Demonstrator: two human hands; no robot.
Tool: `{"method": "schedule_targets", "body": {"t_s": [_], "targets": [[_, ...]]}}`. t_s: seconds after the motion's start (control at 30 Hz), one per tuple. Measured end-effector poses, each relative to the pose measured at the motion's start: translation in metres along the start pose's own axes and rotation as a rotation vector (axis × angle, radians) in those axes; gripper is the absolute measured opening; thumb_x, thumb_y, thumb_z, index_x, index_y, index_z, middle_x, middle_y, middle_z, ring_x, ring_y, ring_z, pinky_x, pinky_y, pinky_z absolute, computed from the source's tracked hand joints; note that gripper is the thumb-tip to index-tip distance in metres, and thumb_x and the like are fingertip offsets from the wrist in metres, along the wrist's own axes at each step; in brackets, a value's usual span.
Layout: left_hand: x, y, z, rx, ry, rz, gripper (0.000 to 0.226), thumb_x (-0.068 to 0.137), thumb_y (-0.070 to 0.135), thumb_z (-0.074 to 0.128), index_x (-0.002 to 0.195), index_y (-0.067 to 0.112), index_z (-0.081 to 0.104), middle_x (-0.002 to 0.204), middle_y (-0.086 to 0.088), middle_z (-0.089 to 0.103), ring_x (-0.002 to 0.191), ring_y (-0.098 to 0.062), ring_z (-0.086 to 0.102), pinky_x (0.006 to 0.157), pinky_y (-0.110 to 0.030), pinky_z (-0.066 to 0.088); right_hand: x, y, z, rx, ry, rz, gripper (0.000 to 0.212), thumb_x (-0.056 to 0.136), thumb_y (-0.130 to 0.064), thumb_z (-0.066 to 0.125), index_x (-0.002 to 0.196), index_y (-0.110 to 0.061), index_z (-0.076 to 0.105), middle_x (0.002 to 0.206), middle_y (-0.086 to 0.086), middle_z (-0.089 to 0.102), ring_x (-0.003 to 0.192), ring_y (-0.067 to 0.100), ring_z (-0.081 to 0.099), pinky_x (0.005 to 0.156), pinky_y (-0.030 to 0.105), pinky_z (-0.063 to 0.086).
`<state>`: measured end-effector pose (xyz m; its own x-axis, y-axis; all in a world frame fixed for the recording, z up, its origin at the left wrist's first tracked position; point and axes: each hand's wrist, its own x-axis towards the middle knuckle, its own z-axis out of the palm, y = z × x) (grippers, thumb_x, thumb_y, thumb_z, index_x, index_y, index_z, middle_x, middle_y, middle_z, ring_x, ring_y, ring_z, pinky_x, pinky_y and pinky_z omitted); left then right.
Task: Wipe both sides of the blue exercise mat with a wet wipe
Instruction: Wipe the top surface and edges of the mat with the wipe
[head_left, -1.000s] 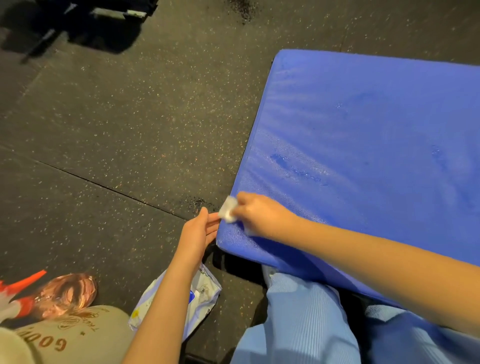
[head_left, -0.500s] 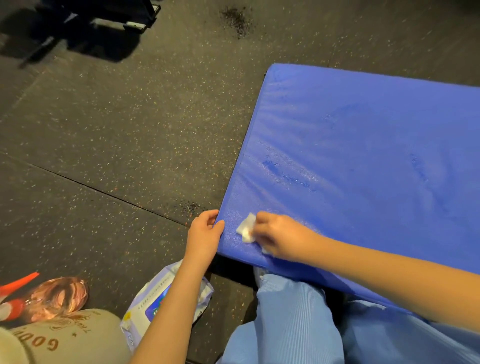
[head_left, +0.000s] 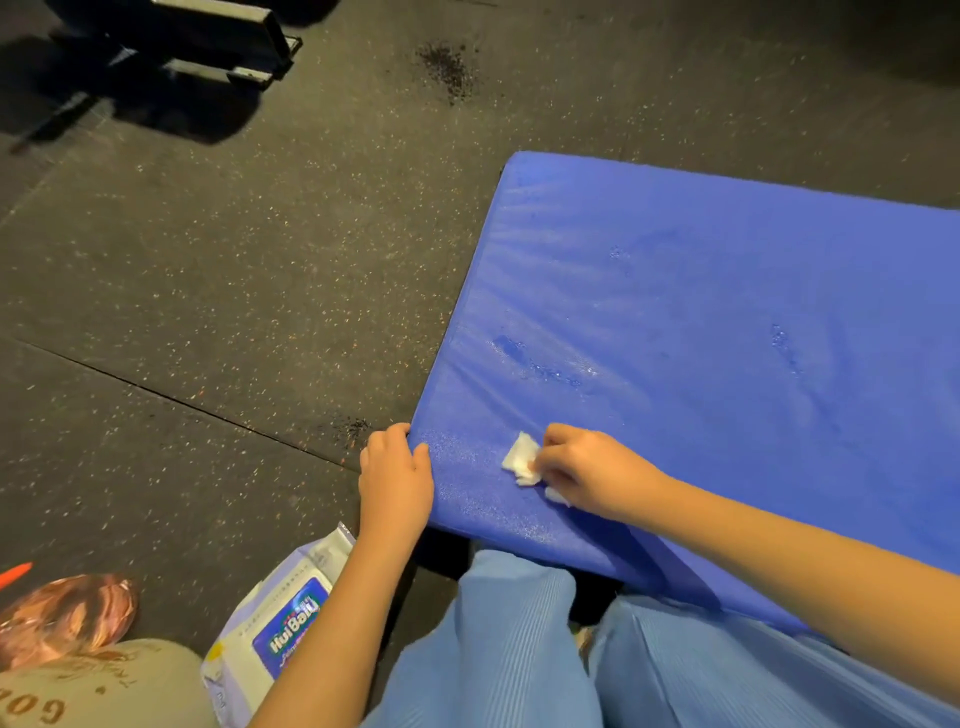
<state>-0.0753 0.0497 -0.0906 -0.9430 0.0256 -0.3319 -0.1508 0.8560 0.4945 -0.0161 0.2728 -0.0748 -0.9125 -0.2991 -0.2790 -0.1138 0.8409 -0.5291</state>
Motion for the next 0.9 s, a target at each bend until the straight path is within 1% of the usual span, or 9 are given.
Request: {"method": "schedule_targets", "body": {"t_s": [0.13,0.27,0.33,0.43,0.53,0.67,0.73,0.87,0.9], "targets": [[-0.001,-0.001,0.007,0.036,0.010,0.004,0.039,0.100,0.018,0.042,0.138,0.008,0.045,0.131,-0.016,0.045,0.119,-0.032,0.041,0.098,-0.043,0.035,0.023,0.013,0.003,-0.021,0.226,0.211,0.013,0.087,-0.009,0.057,0.085,0.002,0.063,0.087,0.011,0.045,0.067,0.030,0.043,0.060,0.032,0.029],[0.002,0.000,0.006,-0.019,0.032,-0.004,0.034,0.099,0.018,0.044,0.131,0.007,0.049,0.127,-0.014,0.047,0.118,-0.030,0.043,0.097,-0.042,0.037,0.010,-0.014,0.020,0.087,0.099,-0.140,0.015,0.084,-0.011,0.057,0.089,-0.005,0.070,0.089,0.012,0.056,0.067,0.030,0.053,0.056,0.031,0.039],[0.006,0.002,0.003,-0.051,0.046,-0.002,0.031,0.099,0.020,0.045,0.127,0.007,0.051,0.124,-0.012,0.047,0.116,-0.030,0.045,0.096,-0.042,0.038,0.015,-0.008,0.010,0.074,0.025,-0.184,0.010,0.080,-0.010,0.063,0.087,-0.006,0.070,0.088,0.011,0.057,0.065,0.030,0.055,0.054,0.032,0.041],[0.011,0.004,0.001,-0.063,0.040,-0.009,0.032,0.100,0.023,0.042,0.129,0.011,0.051,0.124,-0.010,0.047,0.114,-0.029,0.046,0.096,-0.044,0.041,0.045,0.017,0.000,0.038,0.166,-0.037,0.008,0.072,-0.005,0.068,0.072,0.001,0.063,0.079,0.018,0.053,0.060,0.036,0.053,0.049,0.033,0.033],[0.010,0.004,-0.001,-0.106,0.041,-0.016,0.030,0.100,0.020,0.042,0.127,0.012,0.052,0.118,-0.007,0.048,0.113,-0.028,0.047,0.094,-0.040,0.040,0.067,0.015,0.008,0.071,0.355,0.161,0.006,0.079,-0.003,0.061,0.075,0.001,0.063,0.082,0.017,0.051,0.067,0.037,0.055,0.053,0.033,0.033],[0.011,0.000,-0.003,-0.142,-0.010,-0.038,0.028,0.100,0.016,0.044,0.126,0.011,0.053,0.117,-0.008,0.050,0.110,-0.025,0.049,0.086,-0.031,0.036,0.054,-0.025,0.025,0.137,0.136,-0.243,0.013,0.077,-0.002,0.058,0.084,-0.004,0.069,0.083,0.016,0.055,0.067,0.034,0.054,0.054,0.034,0.042],[0.013,-0.001,-0.004,-0.154,-0.024,-0.051,0.026,0.100,0.016,0.044,0.124,0.012,0.054,0.117,-0.007,0.050,0.107,-0.023,0.049,0.084,-0.031,0.036,0.060,-0.021,0.018,0.090,0.074,-0.287,0.012,0.075,0.001,0.061,0.084,-0.004,0.069,0.082,0.016,0.054,0.064,0.033,0.054,0.051,0.033,0.040],[0.015,-0.003,-0.004,-0.213,-0.043,-0.038,0.021,0.100,0.015,0.044,0.118,0.015,0.055,0.114,-0.004,0.050,0.104,-0.020,0.049,0.082,-0.031,0.035,0.100,0.002,0.007,0.054,0.293,0.117,0.011,0.084,-0.002,0.055,0.086,0.003,0.064,0.086,0.014,0.045,0.076,0.038,0.053,0.057,0.037,0.035],[0.015,-0.003,-0.004,-0.227,-0.041,-0.033,0.019,0.099,0.014,0.044,0.115,0.015,0.055,0.112,-0.004,0.050,0.103,-0.019,0.049,0.081,-0.030,0.034,0.104,-0.003,0.009,0.075,0.304,0.136,0.012,0.085,-0.002,0.054,0.088,0.003,0.065,0.088,0.015,0.046,0.079,0.038,0.054,0.060,0.038,0.037]]}}
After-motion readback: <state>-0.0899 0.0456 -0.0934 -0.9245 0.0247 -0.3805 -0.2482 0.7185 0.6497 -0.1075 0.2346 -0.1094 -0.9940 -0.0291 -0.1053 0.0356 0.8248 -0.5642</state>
